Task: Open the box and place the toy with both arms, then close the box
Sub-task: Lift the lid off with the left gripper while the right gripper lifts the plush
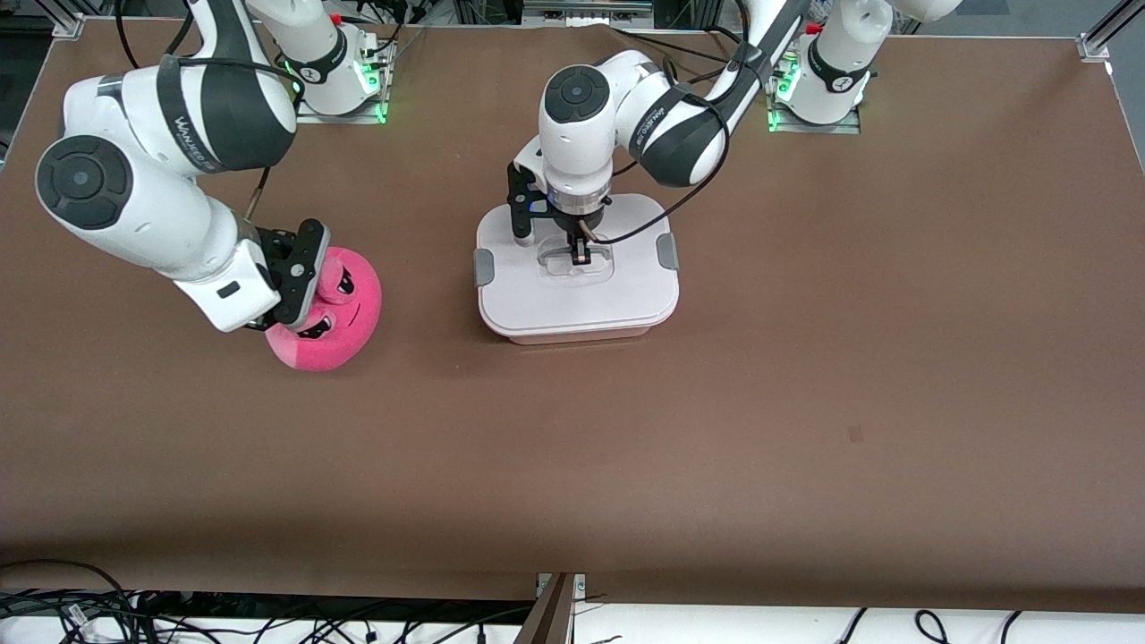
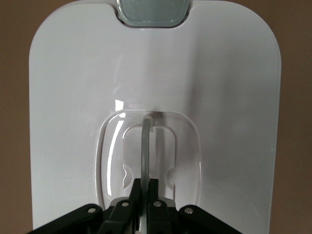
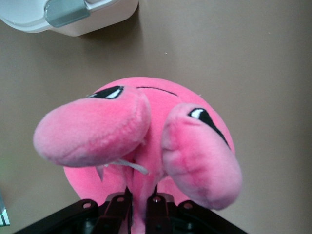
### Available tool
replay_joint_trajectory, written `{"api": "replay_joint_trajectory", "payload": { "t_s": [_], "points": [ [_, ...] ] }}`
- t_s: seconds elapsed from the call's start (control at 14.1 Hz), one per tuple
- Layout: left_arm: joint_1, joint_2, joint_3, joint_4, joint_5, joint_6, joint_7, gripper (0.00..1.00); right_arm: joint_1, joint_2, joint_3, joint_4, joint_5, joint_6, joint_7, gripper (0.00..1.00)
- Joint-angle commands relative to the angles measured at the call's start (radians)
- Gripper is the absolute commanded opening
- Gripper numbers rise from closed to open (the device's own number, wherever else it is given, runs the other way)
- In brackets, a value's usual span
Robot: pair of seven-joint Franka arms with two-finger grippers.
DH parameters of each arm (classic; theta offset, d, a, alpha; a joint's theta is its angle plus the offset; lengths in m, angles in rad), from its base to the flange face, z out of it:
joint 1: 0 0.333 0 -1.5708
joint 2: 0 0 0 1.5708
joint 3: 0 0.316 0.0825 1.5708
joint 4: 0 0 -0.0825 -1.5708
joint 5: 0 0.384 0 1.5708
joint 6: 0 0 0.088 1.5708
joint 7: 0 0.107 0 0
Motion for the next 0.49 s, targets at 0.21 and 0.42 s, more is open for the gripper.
{"api": "replay_joint_trajectory", "payload": {
  "t_s": [0.21,0.42],
  "points": [
    [0.006,-0.043,0.010,0.111,0.021,-0.226,0.015,0.00,0.015,-0.003,0.040,0.023,-0.014,-0.029,-0.038,0.00],
    [0.020,-0.051,0.010,0.129,0.015,-0.257,0.013,0.00,0.015,-0.001,0.066,0.036,-0.023,-0.029,-0.089,0.00]
  ]
}}
